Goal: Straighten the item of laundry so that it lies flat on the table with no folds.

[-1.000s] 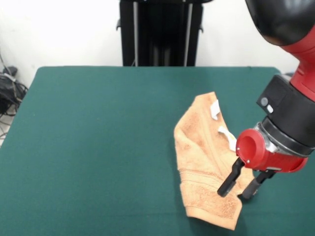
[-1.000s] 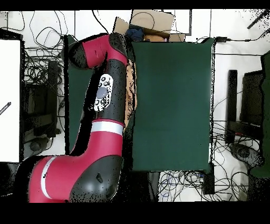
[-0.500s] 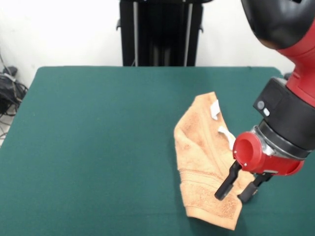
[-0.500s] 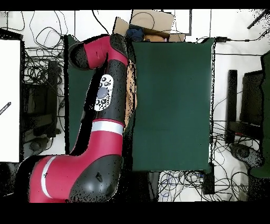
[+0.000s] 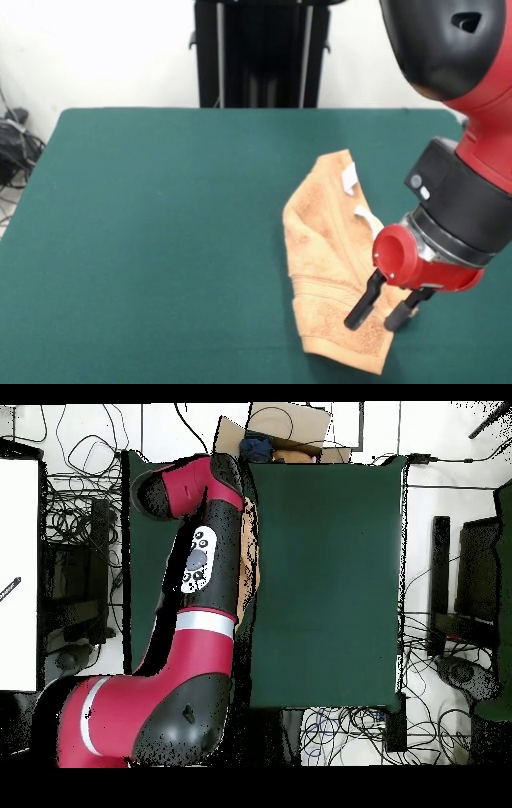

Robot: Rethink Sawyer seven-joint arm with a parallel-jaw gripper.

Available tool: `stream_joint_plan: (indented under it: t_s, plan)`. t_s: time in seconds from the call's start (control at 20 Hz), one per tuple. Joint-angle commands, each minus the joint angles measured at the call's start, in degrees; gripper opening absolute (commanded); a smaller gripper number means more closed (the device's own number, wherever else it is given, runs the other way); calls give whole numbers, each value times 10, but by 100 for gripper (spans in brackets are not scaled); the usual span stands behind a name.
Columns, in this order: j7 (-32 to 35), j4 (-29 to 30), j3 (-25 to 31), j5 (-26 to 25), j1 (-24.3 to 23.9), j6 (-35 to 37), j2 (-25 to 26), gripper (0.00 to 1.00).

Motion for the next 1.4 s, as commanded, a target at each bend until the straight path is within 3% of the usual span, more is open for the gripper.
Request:
stream_joint_plan:
  t_s: [0.05,1.4]
  plan:
    - [132,90,10,-18,0,-36,21,100]
    - [141,103,37,23,-8,-19,7,100]
